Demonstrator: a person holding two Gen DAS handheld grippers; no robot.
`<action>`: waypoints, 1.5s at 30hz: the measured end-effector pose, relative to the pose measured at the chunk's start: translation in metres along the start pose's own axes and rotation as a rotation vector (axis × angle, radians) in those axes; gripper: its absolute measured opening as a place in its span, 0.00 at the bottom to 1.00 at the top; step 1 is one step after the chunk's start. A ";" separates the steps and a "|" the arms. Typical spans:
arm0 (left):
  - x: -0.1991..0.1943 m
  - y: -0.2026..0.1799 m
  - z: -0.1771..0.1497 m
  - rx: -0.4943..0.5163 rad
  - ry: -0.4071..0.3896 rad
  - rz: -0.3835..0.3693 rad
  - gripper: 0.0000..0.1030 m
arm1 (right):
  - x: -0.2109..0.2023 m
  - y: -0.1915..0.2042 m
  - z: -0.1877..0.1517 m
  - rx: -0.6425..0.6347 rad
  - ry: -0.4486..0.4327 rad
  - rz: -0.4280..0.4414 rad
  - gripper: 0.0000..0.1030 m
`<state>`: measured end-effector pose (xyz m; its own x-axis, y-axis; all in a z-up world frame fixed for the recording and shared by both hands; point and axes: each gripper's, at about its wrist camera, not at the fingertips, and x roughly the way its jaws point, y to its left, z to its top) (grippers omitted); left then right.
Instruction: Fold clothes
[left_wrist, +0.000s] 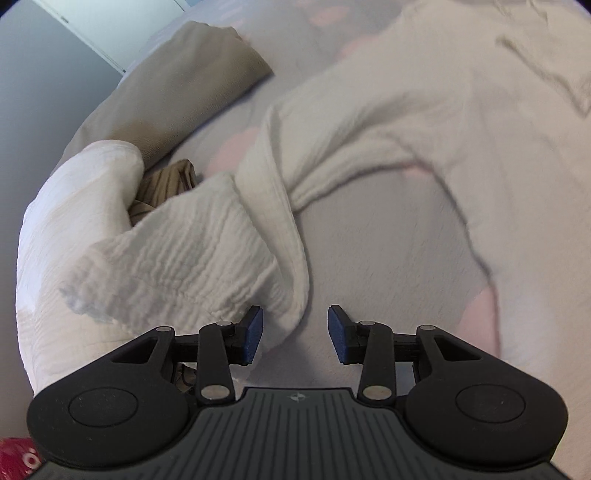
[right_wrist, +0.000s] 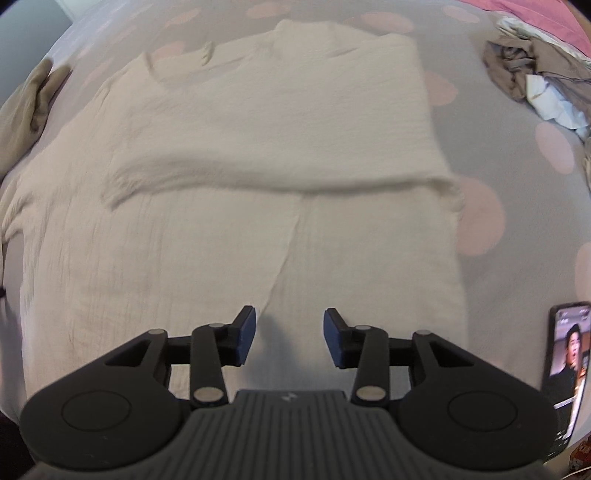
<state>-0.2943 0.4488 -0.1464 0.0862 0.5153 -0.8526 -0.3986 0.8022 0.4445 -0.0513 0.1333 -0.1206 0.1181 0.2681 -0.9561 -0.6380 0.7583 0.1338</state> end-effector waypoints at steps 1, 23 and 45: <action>0.003 0.000 0.000 0.001 0.002 0.015 0.35 | 0.003 0.006 -0.005 -0.026 0.005 -0.001 0.43; -0.140 0.040 0.081 -0.460 -0.318 -0.680 0.00 | 0.007 0.015 -0.013 -0.110 -0.017 -0.045 0.44; -0.120 -0.091 0.148 -0.247 -0.218 -0.679 0.15 | -0.010 0.009 0.006 -0.045 -0.124 0.015 0.44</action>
<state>-0.1335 0.3586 -0.0444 0.5542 0.0007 -0.8324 -0.3845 0.8871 -0.2553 -0.0536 0.1416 -0.1081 0.2001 0.3525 -0.9142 -0.6737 0.7270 0.1328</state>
